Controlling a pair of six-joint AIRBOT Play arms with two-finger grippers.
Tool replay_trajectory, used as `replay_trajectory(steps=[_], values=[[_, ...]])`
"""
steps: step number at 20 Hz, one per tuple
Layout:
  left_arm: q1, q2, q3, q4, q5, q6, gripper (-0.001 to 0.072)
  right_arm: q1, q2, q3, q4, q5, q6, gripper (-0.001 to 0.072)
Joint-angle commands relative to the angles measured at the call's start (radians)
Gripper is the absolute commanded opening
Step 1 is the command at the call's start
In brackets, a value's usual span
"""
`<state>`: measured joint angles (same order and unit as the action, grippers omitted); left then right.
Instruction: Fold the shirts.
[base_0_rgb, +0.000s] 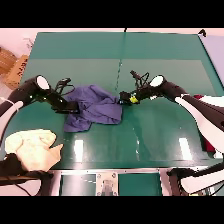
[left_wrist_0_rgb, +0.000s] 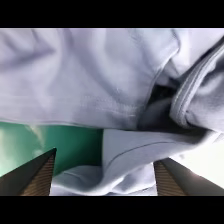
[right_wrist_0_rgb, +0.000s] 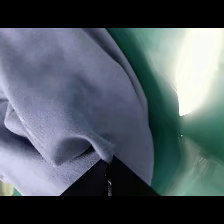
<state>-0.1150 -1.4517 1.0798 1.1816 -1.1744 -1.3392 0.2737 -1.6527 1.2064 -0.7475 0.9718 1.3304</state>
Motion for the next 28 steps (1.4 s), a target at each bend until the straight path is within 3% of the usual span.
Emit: replay_trajectory(steps=[1, 5, 9, 13, 16, 17, 18, 23, 24, 25, 26, 28], values=[[0.001, 0.0, 0.089, 0.081, -0.041, 0.011, 0.0683, -0.063, -0.014, 0.026, -0.023, 0.071, -0.03, 0.0012], [0.001, 0.0, 0.18, 0.175, -0.067, -0.034, 0.0682, -0.231, 0.034, 0.008, -0.193, 0.185, 0.024, 0.0011], [0.001, -0.05, 0.172, 0.146, 0.008, -0.088, 0.0682, -0.382, 0.079, -0.069, -0.219, 0.219, -0.008, 0.0011], [0.0, -0.176, 0.17, -0.092, 0.109, -0.087, 0.0682, -0.408, 0.078, -0.114, -0.218, 0.215, -0.046, 0.0012], [-0.001, -0.245, 0.17, -0.293, 0.171, -0.005, 0.0681, -0.404, 0.079, -0.113, -0.213, 0.204, -0.053, 0.0012], [-0.001, -0.259, 0.169, -0.339, 0.198, 0.015, 0.0641, -0.404, 0.079, -0.113, -0.207, 0.198, -0.053, 0.0012], [-0.001, -0.267, 0.168, -0.37, 0.224, 0.027, 0.0603, -0.404, 0.079, -0.113, -0.196, 0.19, -0.053, 0.0012], [-0.001, -0.321, 0.168, -0.487, 0.243, 0.09, 0.0599, -0.404, 0.079, -0.111, -0.15, 0.154, -0.053, 0.0012], [0.0, -0.328, 0.168, -0.483, 0.234, 0.095, 0.0414, -0.404, 0.079, -0.111, -0.15, 0.155, -0.053, 0.0012], [0.0, -0.328, 0.168, -0.482, 0.23, 0.124, 0.0147, -0.404, 0.079, -0.111, -0.151, 0.155, -0.053, 0.0012], [0.0, -0.323, 0.171, -0.491, 0.226, 0.147, 0.0021, -0.404, 0.079, -0.111, -0.15, 0.155, -0.053, 0.0012], [0.0, -0.309, 0.204, -0.483, 0.203, 0.147, 0.0019, -0.404, 0.08, -0.094, -0.15, 0.165, -0.053, 0.0012]])
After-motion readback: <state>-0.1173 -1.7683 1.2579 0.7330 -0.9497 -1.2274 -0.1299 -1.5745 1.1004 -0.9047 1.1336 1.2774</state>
